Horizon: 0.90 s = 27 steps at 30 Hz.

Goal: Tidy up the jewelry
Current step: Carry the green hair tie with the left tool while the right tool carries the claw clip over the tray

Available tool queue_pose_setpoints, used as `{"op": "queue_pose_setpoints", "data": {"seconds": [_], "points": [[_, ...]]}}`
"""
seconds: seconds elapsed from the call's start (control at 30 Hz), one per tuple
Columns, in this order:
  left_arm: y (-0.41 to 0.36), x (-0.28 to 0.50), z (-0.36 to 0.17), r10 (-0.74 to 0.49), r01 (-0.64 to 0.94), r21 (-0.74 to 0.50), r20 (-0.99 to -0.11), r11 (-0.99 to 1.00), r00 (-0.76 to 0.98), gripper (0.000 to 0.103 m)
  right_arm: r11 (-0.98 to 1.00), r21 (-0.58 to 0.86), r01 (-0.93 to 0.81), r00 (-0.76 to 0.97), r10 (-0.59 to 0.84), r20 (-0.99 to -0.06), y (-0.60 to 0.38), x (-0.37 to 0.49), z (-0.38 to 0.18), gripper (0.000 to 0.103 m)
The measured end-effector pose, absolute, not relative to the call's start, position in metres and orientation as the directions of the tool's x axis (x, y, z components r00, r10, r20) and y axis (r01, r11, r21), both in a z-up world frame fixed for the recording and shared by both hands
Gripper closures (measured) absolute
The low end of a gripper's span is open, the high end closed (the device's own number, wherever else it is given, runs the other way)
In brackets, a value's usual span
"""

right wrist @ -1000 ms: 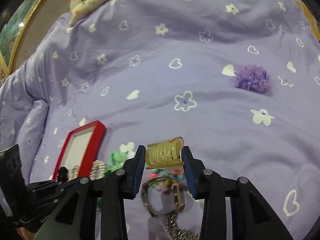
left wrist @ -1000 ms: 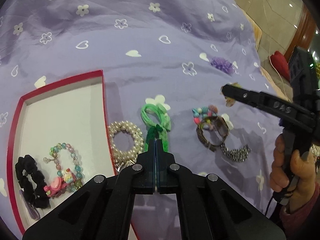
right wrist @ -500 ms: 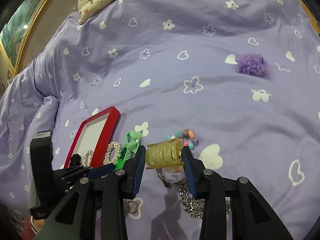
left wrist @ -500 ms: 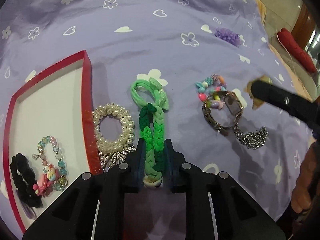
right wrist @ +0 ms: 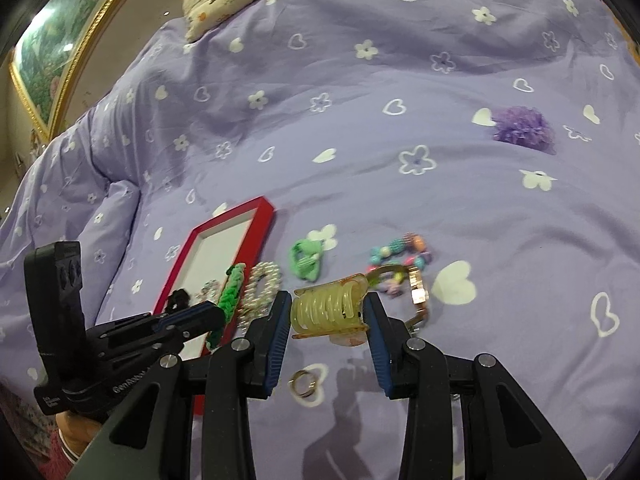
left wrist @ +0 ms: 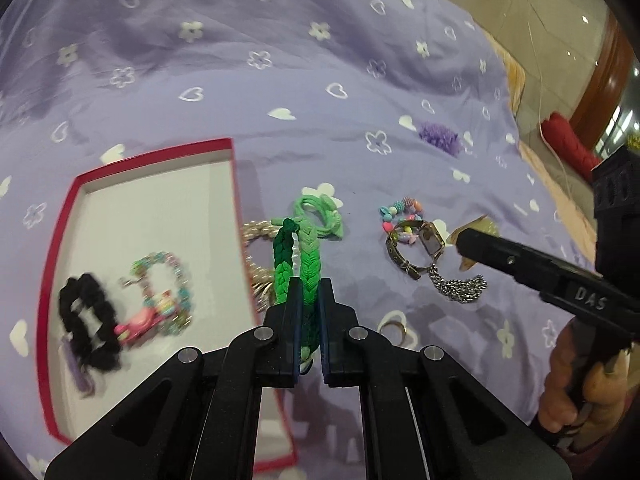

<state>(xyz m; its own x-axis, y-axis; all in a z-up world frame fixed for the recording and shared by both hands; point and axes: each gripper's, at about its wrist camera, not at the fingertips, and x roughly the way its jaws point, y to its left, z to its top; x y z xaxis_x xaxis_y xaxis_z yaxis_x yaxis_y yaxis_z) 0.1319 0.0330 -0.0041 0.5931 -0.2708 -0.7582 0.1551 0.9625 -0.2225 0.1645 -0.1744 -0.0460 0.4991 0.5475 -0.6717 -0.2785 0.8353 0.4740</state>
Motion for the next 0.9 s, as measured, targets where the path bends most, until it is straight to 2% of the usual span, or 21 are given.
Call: {"op": "queue_pose_setpoints", "data": {"seconds": [0.43,0.9], "points": [[0.094,0.09,0.009,-0.225,0.044,-0.26,-0.723,0.965,0.654,0.097,0.793,0.466,-0.393,0.442,0.607,-0.66,-0.117,0.143,-0.033,0.066],[0.16,0.07,-0.006,-0.141,-0.094,-0.266,-0.739,0.959,0.659,0.097,0.73,0.453,-0.512,0.349,0.659,-0.667,-0.041,0.135,-0.03,0.066]]}}
